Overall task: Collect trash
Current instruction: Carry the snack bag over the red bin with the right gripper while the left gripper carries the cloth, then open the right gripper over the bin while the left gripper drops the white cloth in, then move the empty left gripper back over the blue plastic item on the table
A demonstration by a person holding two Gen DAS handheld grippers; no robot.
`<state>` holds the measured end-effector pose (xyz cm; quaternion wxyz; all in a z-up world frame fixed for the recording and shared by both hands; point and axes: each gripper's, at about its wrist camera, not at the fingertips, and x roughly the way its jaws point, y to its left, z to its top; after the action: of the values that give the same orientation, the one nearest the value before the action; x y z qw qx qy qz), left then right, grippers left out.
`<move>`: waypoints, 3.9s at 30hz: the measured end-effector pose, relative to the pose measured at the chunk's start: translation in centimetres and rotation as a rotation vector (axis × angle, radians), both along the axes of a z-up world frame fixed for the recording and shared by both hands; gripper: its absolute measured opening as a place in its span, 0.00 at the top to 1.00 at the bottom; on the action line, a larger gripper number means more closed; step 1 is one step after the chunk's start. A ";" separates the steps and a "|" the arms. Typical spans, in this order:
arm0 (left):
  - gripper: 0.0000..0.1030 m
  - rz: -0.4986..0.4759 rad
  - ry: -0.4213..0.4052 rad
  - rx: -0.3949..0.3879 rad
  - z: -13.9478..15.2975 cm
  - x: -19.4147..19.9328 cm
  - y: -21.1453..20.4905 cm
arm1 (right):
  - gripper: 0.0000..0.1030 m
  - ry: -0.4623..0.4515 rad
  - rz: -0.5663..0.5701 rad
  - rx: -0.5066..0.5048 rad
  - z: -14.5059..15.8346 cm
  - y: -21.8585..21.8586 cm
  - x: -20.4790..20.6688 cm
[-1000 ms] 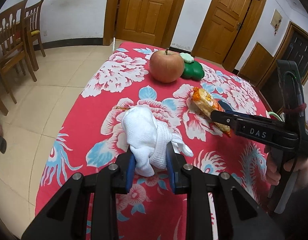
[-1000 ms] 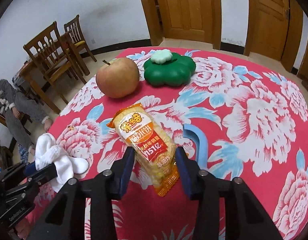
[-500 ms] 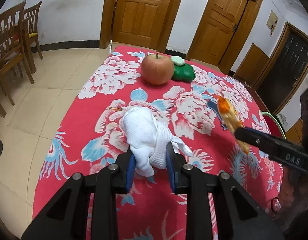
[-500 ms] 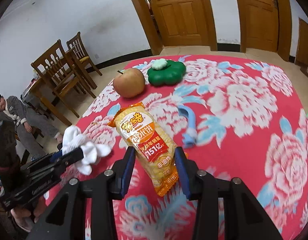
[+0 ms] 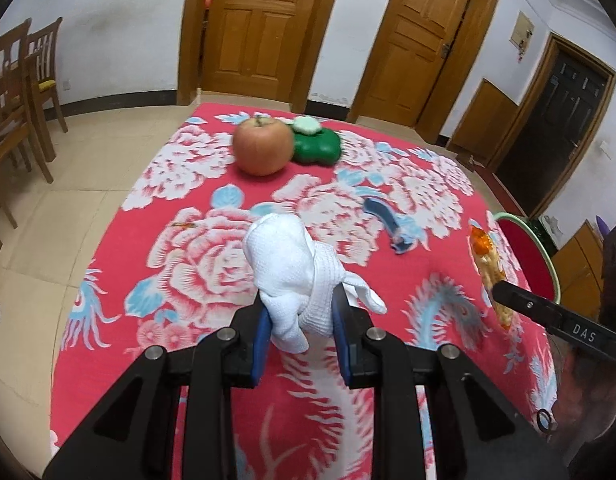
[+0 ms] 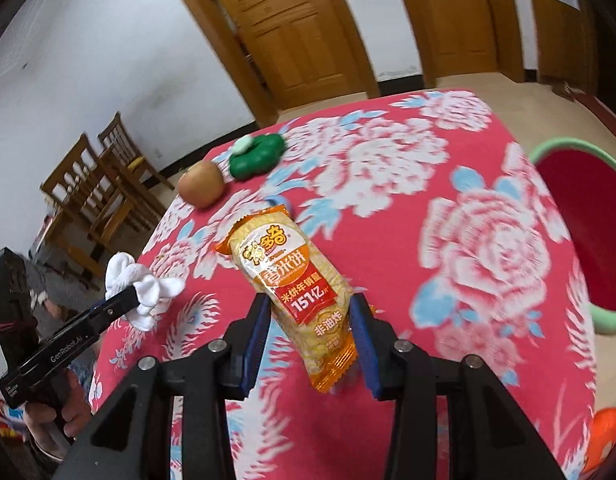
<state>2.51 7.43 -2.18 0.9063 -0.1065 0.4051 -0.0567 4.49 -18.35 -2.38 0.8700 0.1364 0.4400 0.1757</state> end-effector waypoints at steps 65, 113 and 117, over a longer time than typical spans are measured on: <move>0.73 -0.567 -0.046 0.083 2.2 8.5 -30.6 | 0.48 -0.072 -0.735 0.032 -0.3 -25.0 -5.0; 0.52 -0.324 0.001 0.138 0.9 9.3 -23.9 | 0.26 -0.051 -0.649 0.045 -0.9 -21.0 -6.5; 0.52 -0.281 0.011 0.145 0.6 9.5 -22.1 | 0.26 -0.048 -0.637 0.038 -0.7 -20.3 -6.5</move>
<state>12.04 -14.66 -1.53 0.8925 0.0169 0.4238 -0.1532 -1.97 -38.65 -3.10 0.8886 0.2795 0.3513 -0.0941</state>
